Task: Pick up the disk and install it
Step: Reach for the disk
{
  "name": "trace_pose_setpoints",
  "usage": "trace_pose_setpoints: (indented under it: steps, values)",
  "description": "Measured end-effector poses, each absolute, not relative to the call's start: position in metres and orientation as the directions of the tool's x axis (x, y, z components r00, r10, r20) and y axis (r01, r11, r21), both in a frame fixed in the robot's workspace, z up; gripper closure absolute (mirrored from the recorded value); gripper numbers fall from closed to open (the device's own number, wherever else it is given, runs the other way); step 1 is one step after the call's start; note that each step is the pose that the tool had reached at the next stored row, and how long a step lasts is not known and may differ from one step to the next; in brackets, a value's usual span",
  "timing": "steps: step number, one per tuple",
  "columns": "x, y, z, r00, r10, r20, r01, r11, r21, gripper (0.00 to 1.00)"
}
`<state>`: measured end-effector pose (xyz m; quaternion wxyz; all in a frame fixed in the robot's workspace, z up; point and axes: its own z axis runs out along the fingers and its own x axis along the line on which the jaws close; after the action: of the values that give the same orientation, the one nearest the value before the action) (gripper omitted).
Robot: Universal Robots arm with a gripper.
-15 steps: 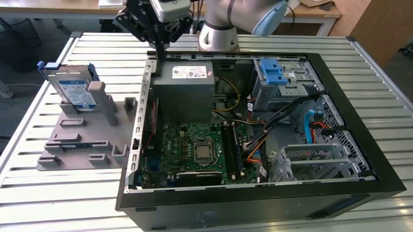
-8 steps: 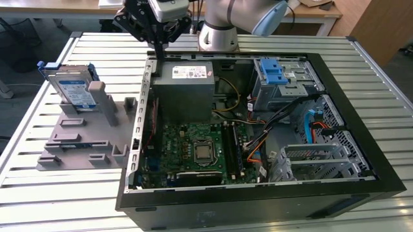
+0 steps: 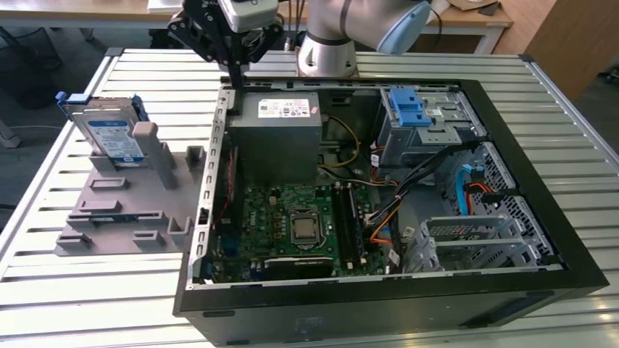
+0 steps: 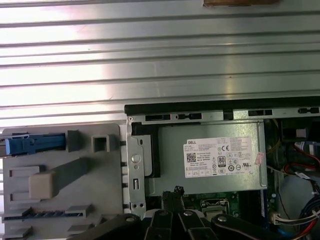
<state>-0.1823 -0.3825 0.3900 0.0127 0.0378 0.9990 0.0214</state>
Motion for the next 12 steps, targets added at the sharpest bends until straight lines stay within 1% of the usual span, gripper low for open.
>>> trace_pose_setpoints:
  steps: [3,7,12]
  values:
    - [-0.1827,-0.3800,0.3900,-0.997,0.076,-0.024,0.075,0.997,0.035,0.89]
    - [-0.1827,-0.3774,0.3900,-0.997,0.075,-0.027,0.075,0.997,-0.003,0.89]
    - [-0.1843,-0.3763,0.3899,-0.997,0.075,-0.027,0.075,0.997,-0.004,0.89]
